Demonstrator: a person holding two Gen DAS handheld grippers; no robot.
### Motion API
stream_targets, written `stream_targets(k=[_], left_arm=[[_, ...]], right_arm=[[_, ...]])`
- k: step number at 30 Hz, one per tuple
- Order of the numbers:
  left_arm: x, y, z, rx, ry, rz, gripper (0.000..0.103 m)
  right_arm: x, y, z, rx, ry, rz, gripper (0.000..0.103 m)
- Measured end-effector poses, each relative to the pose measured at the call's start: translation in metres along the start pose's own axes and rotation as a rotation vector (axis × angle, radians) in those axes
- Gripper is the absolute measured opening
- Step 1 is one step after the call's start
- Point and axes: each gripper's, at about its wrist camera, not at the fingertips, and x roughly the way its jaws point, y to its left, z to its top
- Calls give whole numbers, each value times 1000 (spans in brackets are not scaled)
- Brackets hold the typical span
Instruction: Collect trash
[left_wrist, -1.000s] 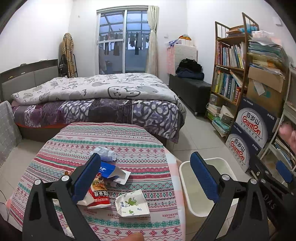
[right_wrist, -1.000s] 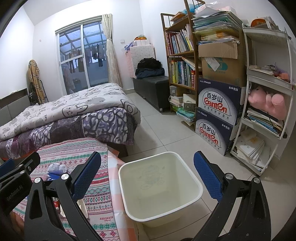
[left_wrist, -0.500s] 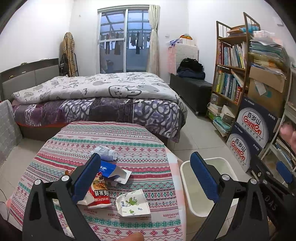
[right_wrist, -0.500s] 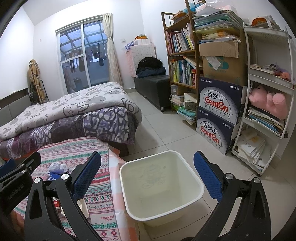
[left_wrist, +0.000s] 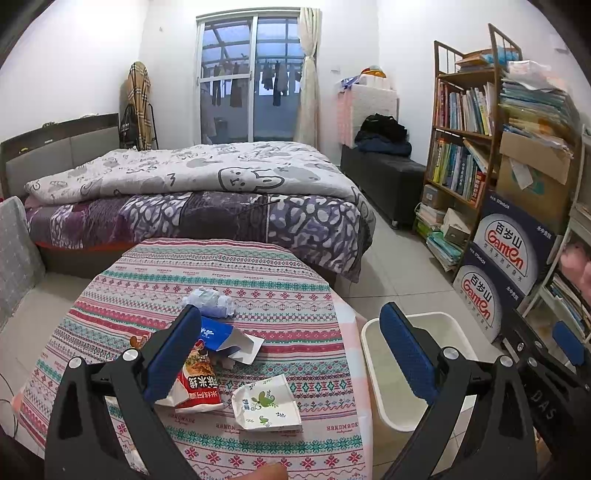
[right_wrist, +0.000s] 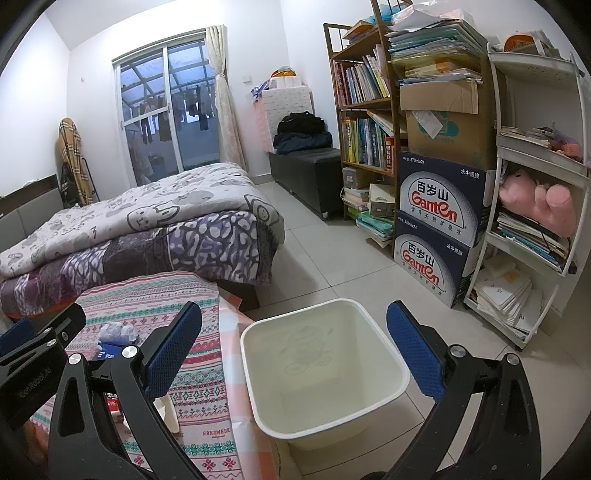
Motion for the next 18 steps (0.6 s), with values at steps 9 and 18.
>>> stream_targets(k=[9,18], left_arm=[[2,4,-3,-4,6,2,94],[4,6,-6,-4,9,5,94]], right_arm=[[0,0,0,1,1,1,96],[1,0,0,2,4,1,96]])
